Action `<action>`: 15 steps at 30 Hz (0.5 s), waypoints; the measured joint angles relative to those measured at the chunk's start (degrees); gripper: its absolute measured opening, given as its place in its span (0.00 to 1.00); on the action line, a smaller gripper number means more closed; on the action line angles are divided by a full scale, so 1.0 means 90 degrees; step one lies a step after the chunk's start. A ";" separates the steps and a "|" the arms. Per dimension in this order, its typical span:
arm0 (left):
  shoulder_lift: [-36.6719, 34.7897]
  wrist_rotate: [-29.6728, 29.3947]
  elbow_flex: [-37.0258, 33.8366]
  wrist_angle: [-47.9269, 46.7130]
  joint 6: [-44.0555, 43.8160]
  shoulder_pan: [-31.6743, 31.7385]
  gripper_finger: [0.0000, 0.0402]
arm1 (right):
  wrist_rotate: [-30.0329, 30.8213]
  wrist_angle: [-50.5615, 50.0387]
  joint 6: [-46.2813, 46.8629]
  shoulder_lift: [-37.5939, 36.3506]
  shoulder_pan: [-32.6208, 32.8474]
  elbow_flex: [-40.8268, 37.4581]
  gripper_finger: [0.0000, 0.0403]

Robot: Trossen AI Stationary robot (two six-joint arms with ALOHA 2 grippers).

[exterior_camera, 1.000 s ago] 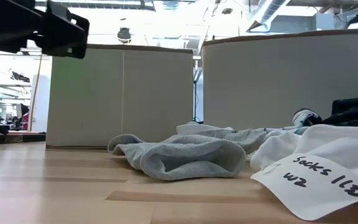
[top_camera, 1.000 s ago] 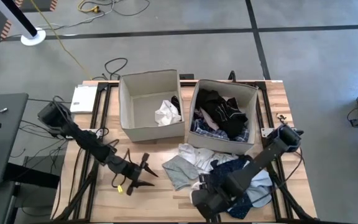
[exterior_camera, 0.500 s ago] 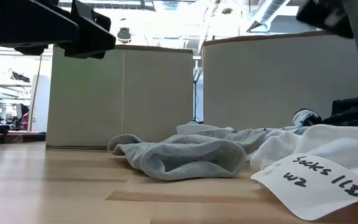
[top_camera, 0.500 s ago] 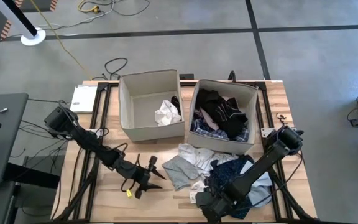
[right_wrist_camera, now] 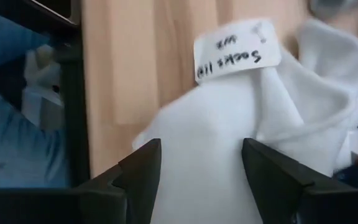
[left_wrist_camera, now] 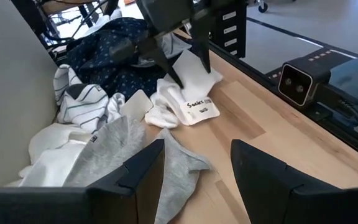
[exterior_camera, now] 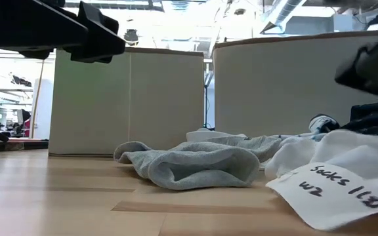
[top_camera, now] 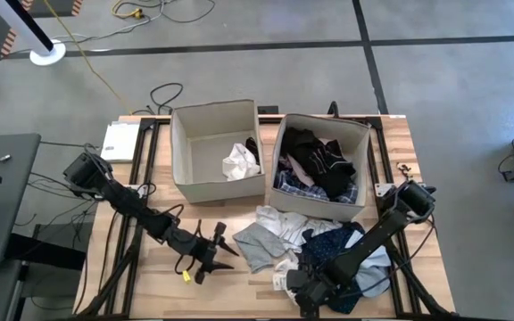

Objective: Sort clothes
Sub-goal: Put the white sock into the left white laundry bin

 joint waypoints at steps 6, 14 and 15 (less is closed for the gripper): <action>0.0000 0.0000 0.0000 -0.0002 -0.0056 0.0039 0.45 | 0.0017 0.0280 -0.0029 -0.0001 0.0000 -0.0211 0.46; 0.0000 0.0000 0.0000 -0.0005 -0.0036 0.0039 0.45 | 0.0022 0.0547 -0.0080 -0.0001 -0.0053 -0.0473 0.17; 0.0000 0.0000 0.0000 -0.0007 -0.0036 0.0039 0.45 | 0.0024 0.0550 -0.0092 -0.0001 -0.0058 -0.0484 0.14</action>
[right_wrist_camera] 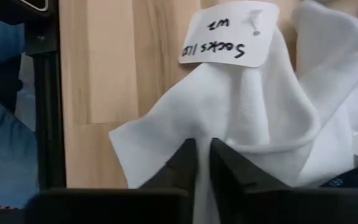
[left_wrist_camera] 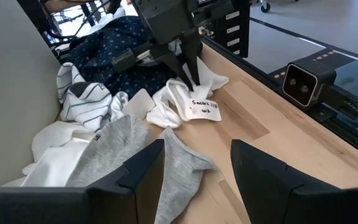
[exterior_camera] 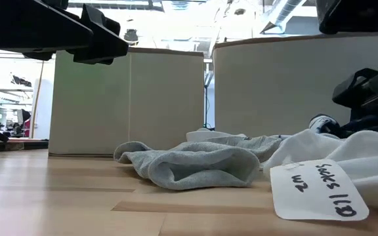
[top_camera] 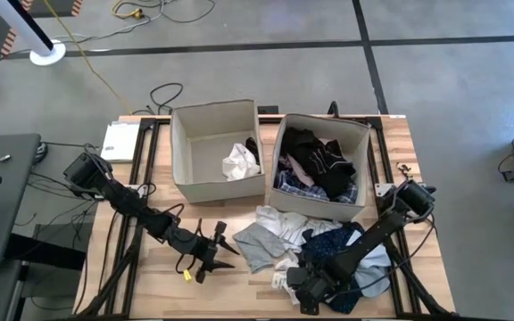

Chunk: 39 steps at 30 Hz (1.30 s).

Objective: Sort clothes
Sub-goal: Put the white sock into the left white laundry bin

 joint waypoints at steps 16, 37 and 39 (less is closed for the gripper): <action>0.0000 0.0000 0.0000 0.0042 0.0005 0.0002 0.45 | 0.0101 0.0261 -0.0982 0.0000 -0.0078 0.0389 0.00; -0.0002 0.0471 -0.0002 0.0804 0.0089 0.0012 0.45 | 0.1420 -0.0435 -0.2918 0.0002 -0.0268 0.1766 0.00; -0.0002 0.0471 -0.0002 0.0803 0.0065 0.0012 0.45 | 0.1488 -0.0461 -0.2993 0.0002 -0.0295 0.1802 0.00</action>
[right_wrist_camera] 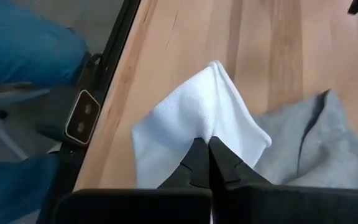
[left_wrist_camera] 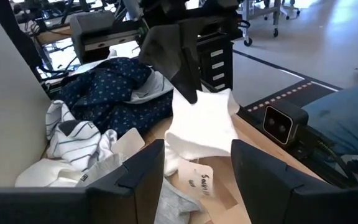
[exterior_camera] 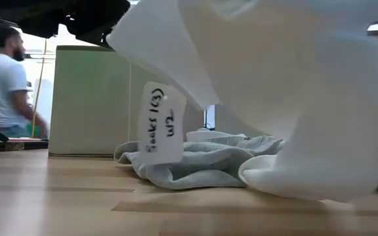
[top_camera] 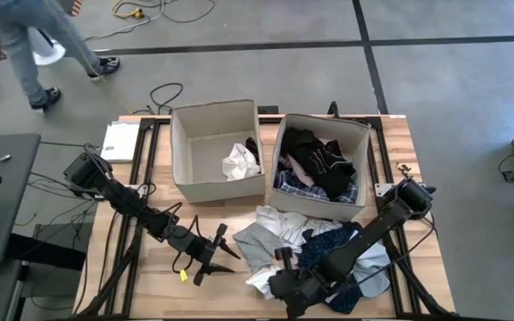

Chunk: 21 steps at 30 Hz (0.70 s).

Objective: Sort clothes
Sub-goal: Put the white sock into the left white laundry bin

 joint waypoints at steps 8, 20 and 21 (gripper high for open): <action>0.0000 0.0000 0.0000 0.0002 0.0006 0.0010 0.53 | 0.0016 -0.0015 -0.0048 -0.0002 -0.0137 0.0004 0.00; 0.0000 0.0066 0.0000 0.0008 -0.0445 0.0214 0.69 | 0.0582 -0.0881 -0.0524 -0.0027 -0.0269 0.0773 0.00; 0.0000 0.0118 0.0000 0.0038 -0.0461 0.0214 0.69 | 0.0700 -0.0994 -0.0525 -0.0029 -0.0289 0.0852 0.00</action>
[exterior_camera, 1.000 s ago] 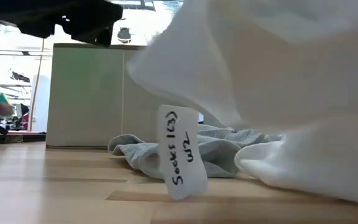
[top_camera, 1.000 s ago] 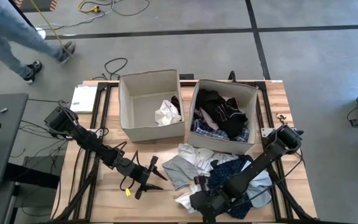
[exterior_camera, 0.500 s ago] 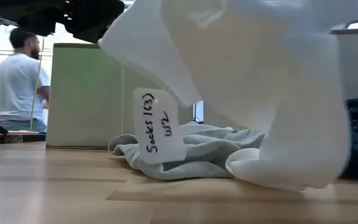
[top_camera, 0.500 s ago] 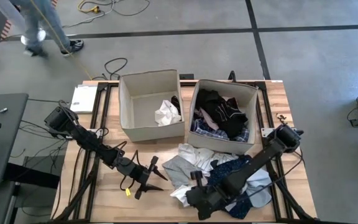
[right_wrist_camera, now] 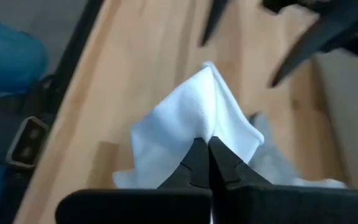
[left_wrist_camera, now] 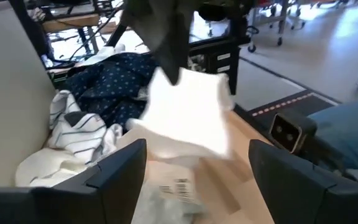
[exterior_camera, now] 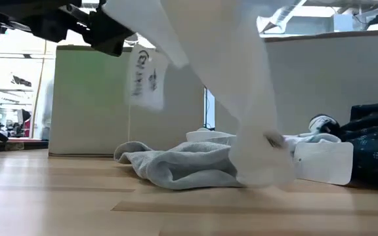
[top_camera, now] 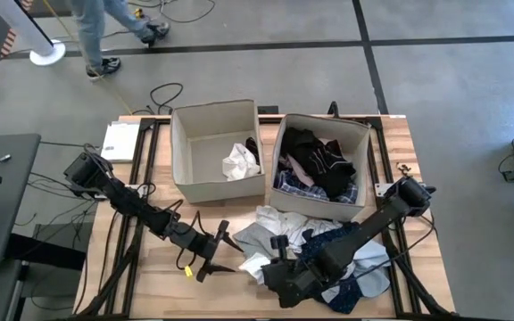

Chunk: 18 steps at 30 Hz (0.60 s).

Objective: Sort clothes
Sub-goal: Put the white sock into the left white laundry bin

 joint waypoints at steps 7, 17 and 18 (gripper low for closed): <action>0.0000 0.0421 0.0000 0.0612 -0.0079 0.0000 0.70 | 0.0533 -0.0328 -0.0191 0.0002 -0.0103 0.0373 0.00; 0.0000 0.0121 0.0000 0.0629 -0.0481 0.0296 0.70 | 0.0599 -0.0059 -0.0845 0.0002 -0.0264 0.0606 0.00; 0.0000 0.0103 0.0000 0.0661 -0.0516 0.0330 0.69 | 0.0598 -0.0039 -0.0885 0.0002 -0.0285 0.0609 0.00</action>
